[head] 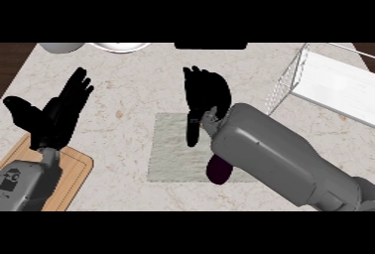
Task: Pick the cupcake from the placemat and place it in the tiered shelf
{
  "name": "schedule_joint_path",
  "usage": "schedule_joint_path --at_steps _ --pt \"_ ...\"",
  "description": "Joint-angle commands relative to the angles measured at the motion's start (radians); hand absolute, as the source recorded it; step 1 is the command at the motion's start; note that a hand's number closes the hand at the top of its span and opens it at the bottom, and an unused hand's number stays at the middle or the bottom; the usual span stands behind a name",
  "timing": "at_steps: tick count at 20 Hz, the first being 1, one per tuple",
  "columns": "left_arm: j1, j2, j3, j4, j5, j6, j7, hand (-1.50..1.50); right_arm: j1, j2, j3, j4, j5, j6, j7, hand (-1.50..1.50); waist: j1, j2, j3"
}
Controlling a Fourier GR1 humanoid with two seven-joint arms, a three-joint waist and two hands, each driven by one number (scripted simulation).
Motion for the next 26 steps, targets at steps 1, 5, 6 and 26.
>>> schedule_joint_path --at_steps 1,5,6,26 --pt "0.010 -0.005 0.004 -0.016 -0.023 0.013 0.005 0.00 -0.034 0.027 -0.013 -0.020 -0.002 0.118 0.191 -1.50 -0.010 -0.004 0.001" --pt "0.052 -0.015 -0.001 -0.062 -0.026 0.002 0.002 0.00 -0.033 0.065 0.004 0.084 0.033 0.129 0.148 -1.50 0.002 -0.002 0.001" --pt "0.018 -0.012 0.015 -0.027 -0.021 0.000 0.024 0.00 0.015 0.061 0.026 0.034 0.046 0.119 0.167 -1.50 -0.011 -0.002 0.001" --pt "0.071 -0.052 0.058 -0.102 -0.083 -0.040 0.046 0.00 0.202 0.097 -0.073 0.107 0.271 0.104 -0.004 -1.50 -0.004 -0.001 0.001"
